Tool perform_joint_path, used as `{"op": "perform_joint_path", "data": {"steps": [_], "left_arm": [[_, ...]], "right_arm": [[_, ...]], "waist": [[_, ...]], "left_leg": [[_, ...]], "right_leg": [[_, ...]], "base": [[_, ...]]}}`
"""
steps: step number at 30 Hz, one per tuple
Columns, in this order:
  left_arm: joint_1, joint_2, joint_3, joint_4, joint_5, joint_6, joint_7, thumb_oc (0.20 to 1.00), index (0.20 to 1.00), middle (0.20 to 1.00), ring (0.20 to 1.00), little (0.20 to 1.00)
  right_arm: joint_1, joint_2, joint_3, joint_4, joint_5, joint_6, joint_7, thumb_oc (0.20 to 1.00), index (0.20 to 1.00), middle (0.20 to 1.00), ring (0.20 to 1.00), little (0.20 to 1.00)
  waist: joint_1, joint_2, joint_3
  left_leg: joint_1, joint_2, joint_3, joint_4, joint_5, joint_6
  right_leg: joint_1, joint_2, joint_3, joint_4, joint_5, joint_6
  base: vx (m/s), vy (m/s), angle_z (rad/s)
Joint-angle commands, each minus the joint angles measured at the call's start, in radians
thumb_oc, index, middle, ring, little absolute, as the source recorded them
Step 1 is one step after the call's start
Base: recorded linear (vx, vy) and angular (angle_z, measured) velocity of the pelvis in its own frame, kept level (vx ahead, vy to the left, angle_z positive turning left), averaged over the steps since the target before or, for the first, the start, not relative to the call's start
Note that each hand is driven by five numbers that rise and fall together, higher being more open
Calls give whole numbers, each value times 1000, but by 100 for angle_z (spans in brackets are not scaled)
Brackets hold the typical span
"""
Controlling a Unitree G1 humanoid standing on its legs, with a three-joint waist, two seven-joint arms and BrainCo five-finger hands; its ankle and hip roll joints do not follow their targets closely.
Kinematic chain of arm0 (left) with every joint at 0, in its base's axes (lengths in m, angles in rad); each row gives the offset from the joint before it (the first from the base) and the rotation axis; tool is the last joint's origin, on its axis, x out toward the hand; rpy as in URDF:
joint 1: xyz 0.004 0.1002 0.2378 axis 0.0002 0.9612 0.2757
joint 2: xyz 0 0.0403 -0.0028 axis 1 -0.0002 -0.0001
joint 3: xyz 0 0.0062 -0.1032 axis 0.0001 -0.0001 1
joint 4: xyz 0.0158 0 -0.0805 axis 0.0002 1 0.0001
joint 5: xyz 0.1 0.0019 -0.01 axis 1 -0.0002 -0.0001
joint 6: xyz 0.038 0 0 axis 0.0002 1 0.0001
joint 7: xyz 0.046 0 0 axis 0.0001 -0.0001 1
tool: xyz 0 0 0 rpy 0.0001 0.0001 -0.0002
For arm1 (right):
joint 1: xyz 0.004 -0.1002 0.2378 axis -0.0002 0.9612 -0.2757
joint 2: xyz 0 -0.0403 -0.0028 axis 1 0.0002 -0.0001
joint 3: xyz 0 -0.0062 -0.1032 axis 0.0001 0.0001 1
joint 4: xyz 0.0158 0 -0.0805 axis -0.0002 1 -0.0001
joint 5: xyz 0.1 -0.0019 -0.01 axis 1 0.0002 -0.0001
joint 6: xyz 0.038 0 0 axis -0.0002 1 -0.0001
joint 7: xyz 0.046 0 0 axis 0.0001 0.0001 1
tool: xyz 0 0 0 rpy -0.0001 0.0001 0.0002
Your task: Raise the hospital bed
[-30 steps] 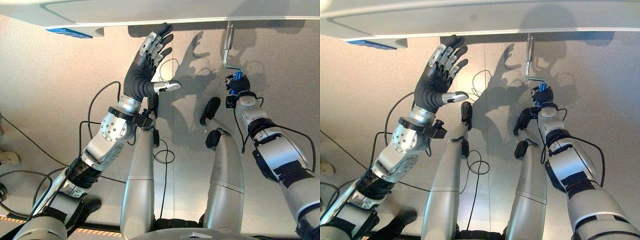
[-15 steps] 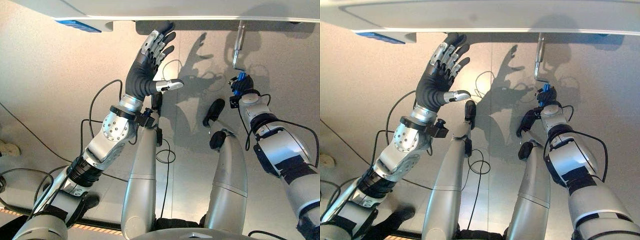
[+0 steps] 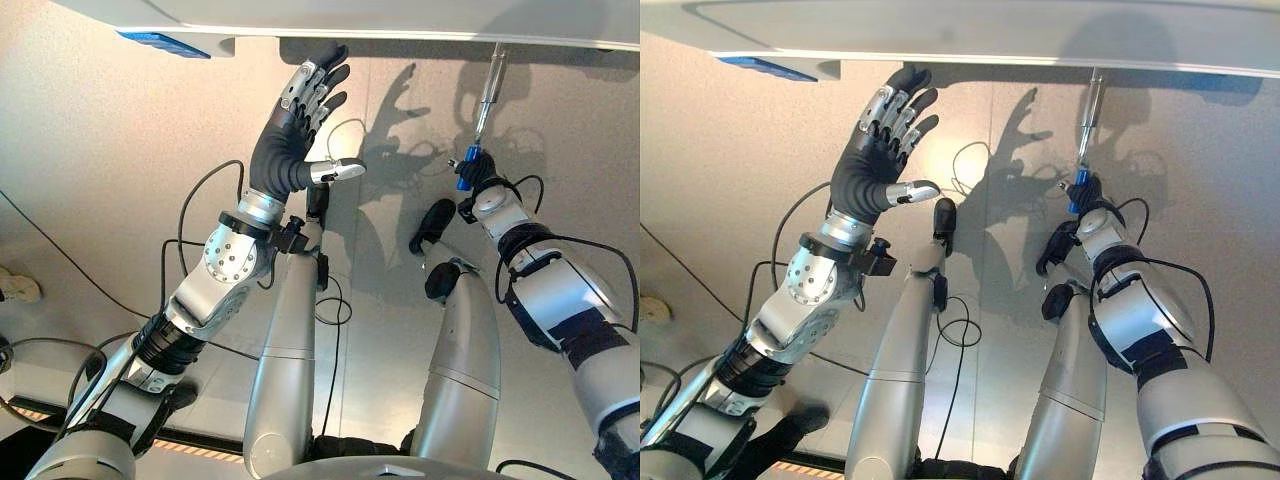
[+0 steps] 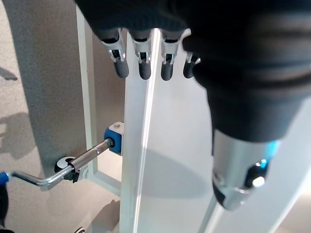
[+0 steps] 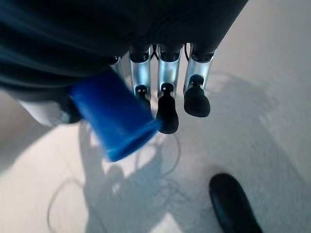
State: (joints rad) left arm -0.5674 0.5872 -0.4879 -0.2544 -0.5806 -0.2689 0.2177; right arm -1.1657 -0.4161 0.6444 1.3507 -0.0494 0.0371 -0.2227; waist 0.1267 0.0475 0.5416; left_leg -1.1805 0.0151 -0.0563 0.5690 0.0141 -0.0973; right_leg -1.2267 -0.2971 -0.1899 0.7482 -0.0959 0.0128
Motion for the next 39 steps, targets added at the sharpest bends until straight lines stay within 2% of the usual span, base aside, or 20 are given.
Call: {"op": "perform_joint_path", "data": {"steps": [1, 2, 5, 12, 16, 18, 20, 22, 28, 39], "left_arm": [[51, -49, 50, -154, 34, -46, -1, 1000, 1000, 1000, 1000, 1000], [52, -48, 51, -155, 34, -46, -1, 1000, 1000, 1000, 1000, 1000], [76, -31, 74, -153, 37, -48, 6, 1000, 1000, 1000, 1000, 1000], [105, 14, 84, -149, 32, -66, -1, 1000, 1000, 1000, 1000, 1000], [115, 29, 88, -151, 30, -70, -6, 1000, 1000, 1000, 1000, 1000], [122, 51, 96, -148, 34, -74, -8, 1000, 1000, 1000, 1000, 1000], [128, 54, 100, -147, 29, -77, -8, 1000, 1000, 1000, 1000, 1000], [135, 64, 109, -141, 27, -84, -11, 1000, 1000, 1000, 1000, 1000], [166, 83, 130, -139, 18, -98, -28, 1000, 1000, 1000, 1000, 1000], [232, 104, 180, -166, -21, -104, -81, 1000, 1000, 1000, 1000, 1000]], "right_arm": [[-3, 151, 110, -180, -70, -93, 55, 200, 200, 200, 200, 200], [-2, 151, 110, -183, -70, -92, 55, 200, 200, 200, 200, 200], [41, 131, 83, -368, 29, -133, 59, 200, 200, 200, 200, 200], [147, 45, 62, -756, 183, -209, 128, 200, 200, 200, 200, 200], [193, 22, 42, -854, 246, -228, 142, 200, 200, 200, 200, 200], [251, -16, 7, -985, 341, -260, 158, 200, 200, 200, 200, 200], [267, -25, -4, -1017, 361, -269, 162, 200, 200, 200, 200, 200], [327, -58, -44, -1127, 451, -305, 174, 200, 200, 200, 200, 200], [441, -96, -147, -1266, 594, -355, 191, 200, 200, 200, 200, 200], [596, -145, -348, -1420, 701, -410, 173, 200, 200, 200, 200, 200]], "waist": [[16, 86, -22], [16, 85, -22], [-3, 66, -22], [-26, 46, -22], [-33, 42, -22], [-46, 32, -22], [-51, 29, -22], [-65, 19, -22], [-86, 4, -22], [-117, -19, -22]], "left_leg": [[-50, -4, 52, 8, -17, 29], [-49, -4, 53, 8, -17, 29], [-42, 1, 54, 2, -17, 30], [-30, 11, 62, -2, -17, 32], [-23, 13, 64, -3, -15, 30], [-11, 18, 68, -10, -13, 30], [-10, 18, 70, -11, -12, 31], [1, 21, 73, -18, -8, 30], [40, 31, 84, -49, 1, 25], [104, 44, 94, -76, -1, 22]], "right_leg": [[15, -6, 54, -36, 65, 131], [15, -6, 55, -36, 65, 131], [17, 0, 61, -42, 67, 129], [21, 2, 66, -51, 69, 131], [24, 2, 69, -52, 71, 131], [33, 4, 71, -63, 75, 131], [34, 4, 71, -65, 78, 132], [41, 6, 76, -74, 83, 133], [73, 8, 85, -120, 109, 143], [129, 15, 93, -167, 126, 149]], "base": [[0, 0, 0], [0, 0, 0], [4, 7, -3], [4, -2, -3], [1, -3, -1], [0, 0, 0], [0, 0, 0], [0, 0, 0], [-9, 4, -3], [-10, -11, -7]]}}
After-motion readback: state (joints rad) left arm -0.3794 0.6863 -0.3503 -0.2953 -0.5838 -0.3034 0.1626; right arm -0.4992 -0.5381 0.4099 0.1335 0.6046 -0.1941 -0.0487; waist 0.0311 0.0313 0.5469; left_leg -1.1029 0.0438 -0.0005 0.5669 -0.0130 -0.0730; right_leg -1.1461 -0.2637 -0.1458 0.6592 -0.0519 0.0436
